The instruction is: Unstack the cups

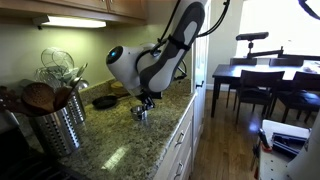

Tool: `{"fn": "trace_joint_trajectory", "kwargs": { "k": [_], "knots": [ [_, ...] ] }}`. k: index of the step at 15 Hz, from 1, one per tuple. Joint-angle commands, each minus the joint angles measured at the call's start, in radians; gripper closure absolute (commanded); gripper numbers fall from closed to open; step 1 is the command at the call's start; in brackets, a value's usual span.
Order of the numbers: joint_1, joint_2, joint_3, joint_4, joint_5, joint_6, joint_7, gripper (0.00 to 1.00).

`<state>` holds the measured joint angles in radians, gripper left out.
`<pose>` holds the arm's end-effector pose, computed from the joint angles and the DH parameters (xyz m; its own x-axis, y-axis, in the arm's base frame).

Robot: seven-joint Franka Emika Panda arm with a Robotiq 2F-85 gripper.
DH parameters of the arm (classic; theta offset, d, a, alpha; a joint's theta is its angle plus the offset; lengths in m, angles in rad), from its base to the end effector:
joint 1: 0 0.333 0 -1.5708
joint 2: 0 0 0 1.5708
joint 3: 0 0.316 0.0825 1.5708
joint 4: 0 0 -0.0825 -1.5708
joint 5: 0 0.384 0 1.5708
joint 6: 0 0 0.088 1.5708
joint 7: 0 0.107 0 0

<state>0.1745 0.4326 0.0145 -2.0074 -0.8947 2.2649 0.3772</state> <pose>0.5869 0.0915 0.2307 0.9043 0.4101 -0.1187 0.3975 -0.7074 0.5845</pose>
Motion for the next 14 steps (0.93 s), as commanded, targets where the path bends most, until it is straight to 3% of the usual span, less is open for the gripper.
{"fn": "trace_joint_trajectory", "kwargs": {
  "k": [1, 14],
  "knots": [
    [0.011, 0.000, -0.016, -0.003, -0.043, -0.002, 0.044, 0.99],
    [0.011, -0.044, -0.023, 0.006, -0.090, -0.018, 0.090, 0.97]
  ]
}}
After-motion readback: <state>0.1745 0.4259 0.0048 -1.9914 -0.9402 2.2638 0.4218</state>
